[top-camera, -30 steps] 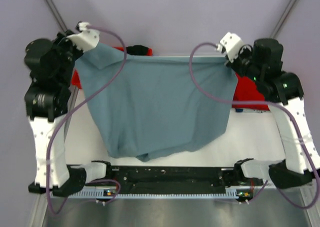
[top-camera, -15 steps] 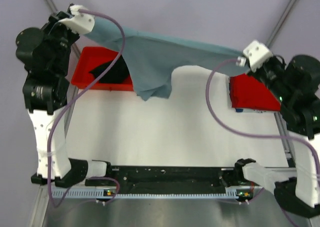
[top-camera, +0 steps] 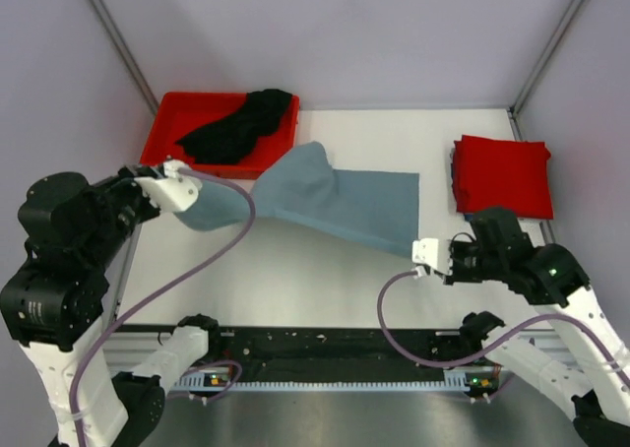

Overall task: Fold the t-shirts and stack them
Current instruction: Flatten out the tshirt

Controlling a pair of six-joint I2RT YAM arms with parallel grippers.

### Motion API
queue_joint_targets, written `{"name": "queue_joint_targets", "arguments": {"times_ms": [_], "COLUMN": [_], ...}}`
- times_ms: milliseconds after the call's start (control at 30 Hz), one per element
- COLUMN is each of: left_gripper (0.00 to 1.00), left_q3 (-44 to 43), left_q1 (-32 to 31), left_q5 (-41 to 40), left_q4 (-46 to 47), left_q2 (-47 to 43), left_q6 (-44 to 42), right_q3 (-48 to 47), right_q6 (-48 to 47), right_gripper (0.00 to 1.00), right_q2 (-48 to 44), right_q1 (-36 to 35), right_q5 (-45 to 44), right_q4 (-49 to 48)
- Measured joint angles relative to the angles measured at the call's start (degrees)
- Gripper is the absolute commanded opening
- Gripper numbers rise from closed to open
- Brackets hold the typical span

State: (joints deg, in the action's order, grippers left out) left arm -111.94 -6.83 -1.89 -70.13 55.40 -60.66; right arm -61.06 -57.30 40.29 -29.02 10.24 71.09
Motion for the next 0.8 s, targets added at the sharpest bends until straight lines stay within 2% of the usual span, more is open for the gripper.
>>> {"name": "queue_joint_targets", "arguments": {"times_ms": [133,367,633,800], "left_gripper": [0.00,0.00,0.00,0.00], "left_q3": [5.88,20.87,37.97,43.50], "left_q1": [0.09,0.37,0.42,0.42], "left_q5": [3.08,6.60,10.82,9.68], "left_q4": [-5.99,-8.33,-7.85,-5.68], "left_q2": [-3.72,-5.49,-0.09,5.68], "left_q6": [-1.70,-3.76,-5.81,-5.42], "right_q3": [4.70,6.69,9.84,10.54], "right_q6": [1.51,2.45,2.36,2.45], "right_gripper": [0.00,0.00,0.00,0.00], "right_q2": [1.36,6.10,10.19,16.33], "right_q1": [-5.29,-11.89,-12.87,-12.35], "right_q5": [-0.76,-3.50,-5.90,-8.90], "right_q4": [2.95,4.42,5.25,3.78]}}
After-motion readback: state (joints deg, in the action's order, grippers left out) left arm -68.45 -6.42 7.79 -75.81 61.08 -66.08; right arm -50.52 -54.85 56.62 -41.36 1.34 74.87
